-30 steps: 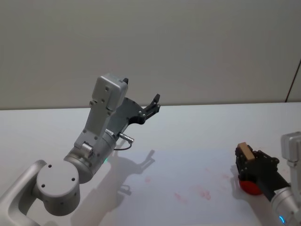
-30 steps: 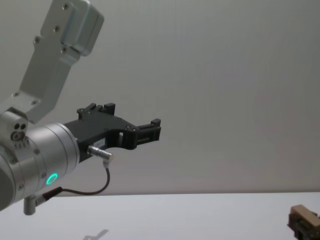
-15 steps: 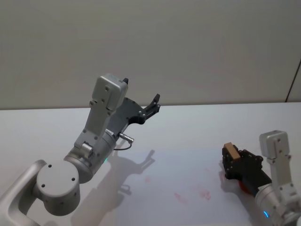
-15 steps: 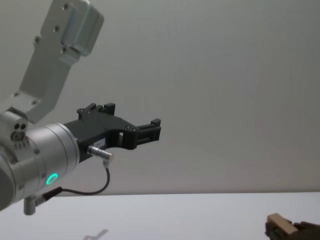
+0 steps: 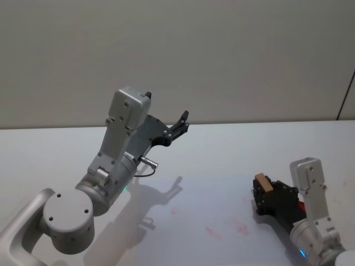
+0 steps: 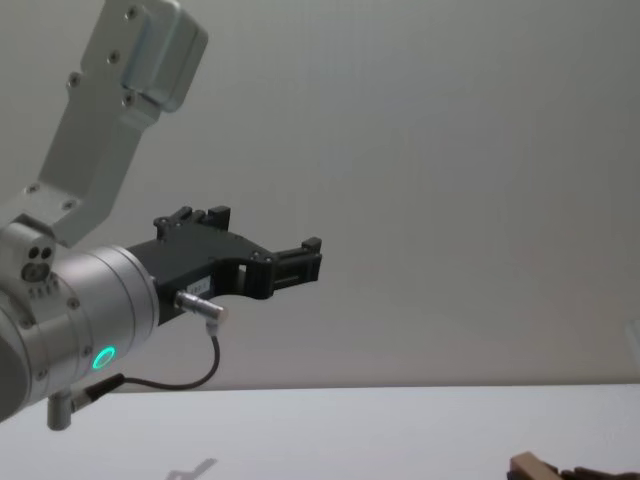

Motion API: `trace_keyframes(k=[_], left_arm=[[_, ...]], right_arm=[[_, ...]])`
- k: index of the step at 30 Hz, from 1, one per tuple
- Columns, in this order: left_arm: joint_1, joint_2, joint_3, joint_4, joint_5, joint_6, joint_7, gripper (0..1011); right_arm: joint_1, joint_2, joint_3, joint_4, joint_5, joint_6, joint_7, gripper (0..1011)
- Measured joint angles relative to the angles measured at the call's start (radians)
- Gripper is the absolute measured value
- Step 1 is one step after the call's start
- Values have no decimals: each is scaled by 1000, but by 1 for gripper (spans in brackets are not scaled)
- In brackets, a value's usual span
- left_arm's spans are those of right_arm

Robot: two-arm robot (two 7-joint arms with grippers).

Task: Use the one hand to pick up the stamp and affix it onto the A4 paper.

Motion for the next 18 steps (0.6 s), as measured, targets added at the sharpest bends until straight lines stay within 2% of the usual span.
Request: trace_keyframes(k=[18], left_arm=[[0,0,0,0,0,0,0,1001]], right_arm=[[11,-9,-5,45,-26,-17,9,220]])
